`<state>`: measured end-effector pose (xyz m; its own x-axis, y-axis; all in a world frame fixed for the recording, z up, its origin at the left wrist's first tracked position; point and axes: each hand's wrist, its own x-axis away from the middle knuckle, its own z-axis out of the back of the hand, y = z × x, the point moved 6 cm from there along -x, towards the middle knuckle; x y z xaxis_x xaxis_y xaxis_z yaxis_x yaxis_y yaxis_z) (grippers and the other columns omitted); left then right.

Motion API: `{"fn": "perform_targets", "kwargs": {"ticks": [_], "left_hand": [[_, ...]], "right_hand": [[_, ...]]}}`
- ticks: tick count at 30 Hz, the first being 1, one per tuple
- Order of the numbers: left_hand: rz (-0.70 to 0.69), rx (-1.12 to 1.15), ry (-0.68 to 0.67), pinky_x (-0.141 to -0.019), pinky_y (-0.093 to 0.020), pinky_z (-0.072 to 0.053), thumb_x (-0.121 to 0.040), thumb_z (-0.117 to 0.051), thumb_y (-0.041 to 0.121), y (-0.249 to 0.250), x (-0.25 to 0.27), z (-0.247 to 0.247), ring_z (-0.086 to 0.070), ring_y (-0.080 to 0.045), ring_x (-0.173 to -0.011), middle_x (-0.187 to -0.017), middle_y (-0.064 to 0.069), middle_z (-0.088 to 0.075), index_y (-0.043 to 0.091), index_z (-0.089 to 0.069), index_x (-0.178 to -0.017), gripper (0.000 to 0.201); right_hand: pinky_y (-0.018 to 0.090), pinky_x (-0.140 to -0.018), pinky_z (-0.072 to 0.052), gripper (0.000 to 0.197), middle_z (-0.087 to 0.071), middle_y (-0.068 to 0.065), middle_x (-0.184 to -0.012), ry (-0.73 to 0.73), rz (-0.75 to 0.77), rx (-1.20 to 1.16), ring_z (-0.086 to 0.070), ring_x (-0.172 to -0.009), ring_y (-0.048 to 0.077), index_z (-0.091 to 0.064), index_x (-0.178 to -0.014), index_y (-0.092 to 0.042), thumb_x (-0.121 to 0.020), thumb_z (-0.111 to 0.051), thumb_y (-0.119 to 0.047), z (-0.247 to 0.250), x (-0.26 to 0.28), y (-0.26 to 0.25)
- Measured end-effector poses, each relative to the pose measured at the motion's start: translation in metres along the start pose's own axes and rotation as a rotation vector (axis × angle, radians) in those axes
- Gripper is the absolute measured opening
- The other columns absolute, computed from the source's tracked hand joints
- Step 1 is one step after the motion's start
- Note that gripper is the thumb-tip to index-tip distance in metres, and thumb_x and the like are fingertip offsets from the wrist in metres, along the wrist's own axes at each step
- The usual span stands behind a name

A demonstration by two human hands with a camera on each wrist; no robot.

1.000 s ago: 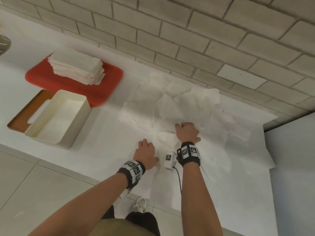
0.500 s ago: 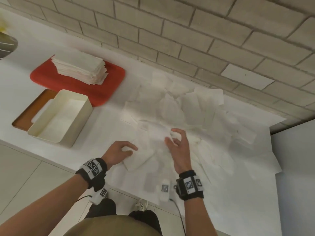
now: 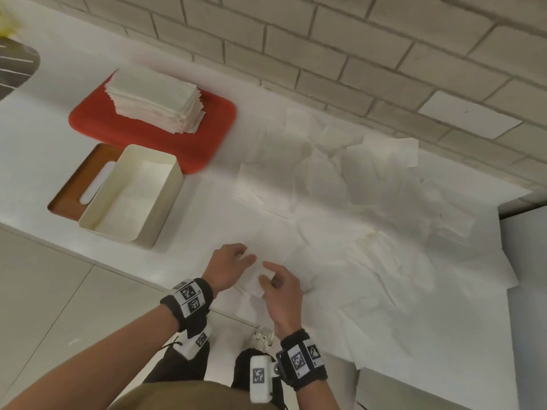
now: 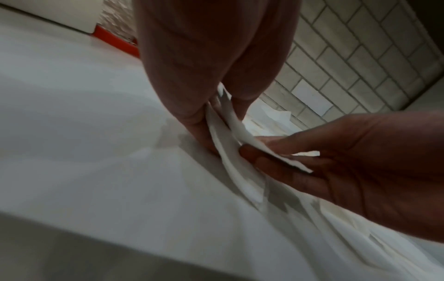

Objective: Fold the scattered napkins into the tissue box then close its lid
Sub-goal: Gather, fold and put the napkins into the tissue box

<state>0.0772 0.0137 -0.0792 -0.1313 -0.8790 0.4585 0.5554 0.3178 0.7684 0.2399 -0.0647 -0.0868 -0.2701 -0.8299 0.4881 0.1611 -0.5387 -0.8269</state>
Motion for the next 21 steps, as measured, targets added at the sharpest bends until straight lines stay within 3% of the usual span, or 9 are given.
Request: {"fn": "perform_targets", "kwargs": {"ticks": [1, 3, 6, 8, 11, 13, 15, 18, 21], "left_hand": [[-0.019, -0.037, -0.005, -0.064, -0.023, -0.039, -0.104, -0.068, 0.032, 0.001, 0.000, 0.002, -0.056, -0.013, -0.073, -0.075, 0.011, -0.061, 0.015, -0.067, -0.087, 0.024], [-0.053, -0.068, -0.007, -0.070, -0.029, -0.043, -0.102, -0.068, 0.026, 0.004, 0.001, 0.012, -0.063, -0.017, -0.081, -0.087, 0.007, -0.068, 0.019, -0.067, -0.095, 0.010], [-0.125, -0.037, 0.018, -0.066, -0.033, -0.050, -0.099, -0.070, 0.022, 0.014, 0.010, 0.044, -0.068, -0.017, -0.079, -0.094, 0.002, -0.073, 0.021, -0.059, -0.105, 0.013], [-0.207, 0.029, 0.023, -0.060, -0.023, -0.051, -0.101, -0.069, 0.016, 0.029, 0.024, 0.071, -0.070, -0.010, -0.071, -0.093, 0.002, -0.076, 0.022, -0.049, -0.112, 0.023], [-0.376, 0.060, 0.132, -0.077, -0.007, -0.047, -0.101, -0.065, 0.001, 0.058, 0.051, 0.127, -0.068, 0.002, -0.075, -0.094, 0.008, -0.067, 0.017, -0.047, -0.124, 0.033], [-0.460, 0.036, 0.219, -0.077, -0.005, -0.046, -0.101, -0.065, 0.000, 0.067, 0.067, 0.171, -0.069, 0.001, -0.082, -0.105, 0.008, -0.066, 0.018, -0.048, -0.136, 0.043], [-0.476, -0.022, 0.305, -0.072, -0.007, -0.046, -0.103, -0.065, 0.007, 0.060, 0.077, 0.214, -0.067, 0.000, -0.086, -0.114, 0.010, -0.068, 0.025, -0.055, -0.138, 0.041], [-0.385, -0.107, 0.467, -0.076, -0.018, -0.047, -0.102, -0.067, 0.014, 0.030, 0.078, 0.265, -0.063, -0.007, -0.093, -0.119, 0.009, -0.070, 0.027, -0.068, -0.129, 0.030], [-0.233, -0.221, 0.560, -0.083, -0.027, -0.049, -0.099, -0.072, 0.012, -0.004, 0.061, 0.290, -0.064, -0.022, -0.099, -0.124, -0.004, -0.073, 0.019, -0.071, -0.125, 0.027]], "right_hand": [[0.036, -0.084, -0.065, 0.024, -0.076, 0.001, -0.090, 0.014, 0.018, 0.003, -0.072, -0.080, 0.012, -0.074, -0.111, -0.046, -0.098, -0.074, -0.026, 0.001, 0.002, -0.004], [0.043, -0.087, -0.065, 0.013, -0.078, -0.002, -0.089, 0.060, 0.013, 0.005, -0.075, -0.082, 0.014, -0.063, -0.108, -0.042, -0.098, -0.072, -0.041, 0.007, 0.003, -0.011], [0.048, -0.094, -0.064, 0.039, -0.080, 0.003, -0.099, -0.016, -0.121, -0.106, -0.078, -0.093, 0.020, -0.040, -0.119, -0.037, -0.099, -0.068, -0.057, -0.005, 0.012, -0.024], [0.047, -0.098, -0.064, 0.045, -0.074, 0.009, -0.124, -0.143, -0.173, -0.447, -0.076, -0.109, 0.024, -0.033, -0.127, -0.040, -0.104, -0.071, -0.041, -0.035, 0.021, -0.049], [0.046, -0.101, -0.062, 0.054, -0.071, 0.006, -0.134, -0.143, 0.010, -0.656, -0.073, -0.120, 0.025, -0.043, -0.138, -0.037, -0.102, -0.074, -0.011, -0.069, 0.017, -0.107], [0.042, -0.099, -0.061, 0.040, -0.074, -0.004, -0.127, -0.105, 0.229, -0.481, -0.072, -0.116, 0.020, -0.062, -0.132, -0.022, -0.100, -0.072, -0.001, -0.090, 0.007, -0.154], [0.033, -0.098, -0.058, 0.029, -0.075, -0.013, -0.122, -0.120, 0.367, -0.319, -0.071, -0.113, 0.010, -0.074, -0.121, -0.019, -0.098, -0.072, -0.001, -0.118, -0.002, -0.194], [0.040, -0.098, -0.059, 0.031, -0.073, -0.016, -0.126, -0.140, 0.500, -0.099, -0.071, -0.107, 0.018, -0.076, -0.119, -0.030, -0.096, -0.076, -0.011, -0.166, -0.017, -0.237], [0.039, -0.104, -0.054, 0.033, -0.069, -0.005, -0.130, -0.133, 0.570, 0.205, -0.067, -0.111, 0.019, -0.074, -0.123, -0.024, -0.095, -0.077, -0.008, -0.214, -0.037, -0.253]]}}
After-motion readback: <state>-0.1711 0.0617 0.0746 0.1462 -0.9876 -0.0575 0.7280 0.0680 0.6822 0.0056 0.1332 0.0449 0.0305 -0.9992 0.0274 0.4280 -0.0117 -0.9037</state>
